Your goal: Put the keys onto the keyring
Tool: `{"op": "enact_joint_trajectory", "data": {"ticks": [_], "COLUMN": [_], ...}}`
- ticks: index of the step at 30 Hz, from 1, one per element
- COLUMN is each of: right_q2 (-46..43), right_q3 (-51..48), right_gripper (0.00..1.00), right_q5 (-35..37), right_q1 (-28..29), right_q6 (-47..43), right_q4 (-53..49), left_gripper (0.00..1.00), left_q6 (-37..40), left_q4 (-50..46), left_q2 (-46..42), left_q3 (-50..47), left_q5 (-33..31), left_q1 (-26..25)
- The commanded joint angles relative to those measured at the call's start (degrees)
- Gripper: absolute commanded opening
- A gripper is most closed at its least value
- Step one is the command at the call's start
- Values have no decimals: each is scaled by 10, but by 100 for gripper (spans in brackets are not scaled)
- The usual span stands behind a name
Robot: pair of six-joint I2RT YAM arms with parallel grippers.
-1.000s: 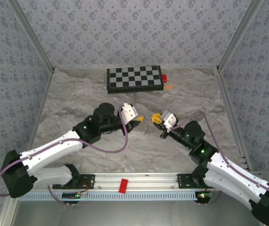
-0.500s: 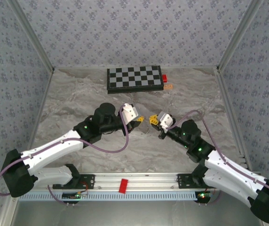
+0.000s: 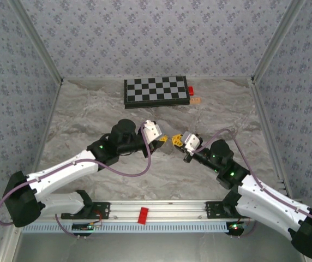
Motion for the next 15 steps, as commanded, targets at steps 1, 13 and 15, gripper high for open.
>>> {"op": "enact_joint_trajectory", "data": {"ticks": [1,13,15], "right_q2": [-8,-9,-8], "right_q3": [19,20,21], "right_gripper": [0,0,0], "right_q5": [-7,-1,0], "right_q1": [5,12,14], "right_q6": [-10,-11,-11], "right_q4": [5,10,7], "left_gripper": [0,0,0], "left_q6": [6,2,2], "left_q4": [17,6,6], "left_q2": [1,2,3], "left_q3": [20,26,27], "left_q5": [13,28,29], "left_q1": [-5,-5,-5]}}
